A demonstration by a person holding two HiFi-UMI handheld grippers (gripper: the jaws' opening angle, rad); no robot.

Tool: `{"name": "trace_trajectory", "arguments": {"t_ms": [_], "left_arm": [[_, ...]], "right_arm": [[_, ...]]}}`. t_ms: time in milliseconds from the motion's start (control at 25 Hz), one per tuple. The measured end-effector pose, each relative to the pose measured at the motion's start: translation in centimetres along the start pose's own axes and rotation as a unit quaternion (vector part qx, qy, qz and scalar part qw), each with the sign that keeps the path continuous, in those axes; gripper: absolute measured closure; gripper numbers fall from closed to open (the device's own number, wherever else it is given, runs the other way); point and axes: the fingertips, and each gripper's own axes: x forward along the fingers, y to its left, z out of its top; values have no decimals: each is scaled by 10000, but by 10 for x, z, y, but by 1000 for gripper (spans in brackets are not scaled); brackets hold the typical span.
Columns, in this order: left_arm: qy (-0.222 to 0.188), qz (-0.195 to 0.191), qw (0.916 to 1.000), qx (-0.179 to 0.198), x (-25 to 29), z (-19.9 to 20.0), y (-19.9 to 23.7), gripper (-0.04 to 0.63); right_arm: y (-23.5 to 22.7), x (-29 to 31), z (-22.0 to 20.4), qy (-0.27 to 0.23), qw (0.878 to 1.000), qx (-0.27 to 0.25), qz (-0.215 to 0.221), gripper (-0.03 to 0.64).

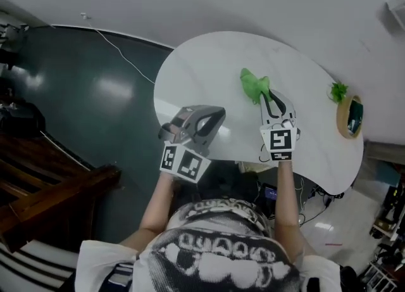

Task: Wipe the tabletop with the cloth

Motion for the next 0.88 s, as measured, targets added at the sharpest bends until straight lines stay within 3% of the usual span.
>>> {"name": "trace_trajectory", "arguments": {"t_ms": [240, 440, 640, 880], "left_arm": [[327, 354, 9987, -178, -10, -20, 16, 583], [499, 475, 9974, -216, -6, -29, 21, 584], [547, 366, 9977, -185, -1, -22, 13, 584], [511, 93, 9986, -98, 31, -4, -13, 583]], "right_arm": [[9, 80, 9, -42, 9987, -261, 434, 561], [11, 129, -9, 255, 9970, -453, 576, 561], [-9, 146, -47, 709, 9956, -322, 516, 561], [-72, 126, -108, 1142, 9933, 65, 146, 561]]}}
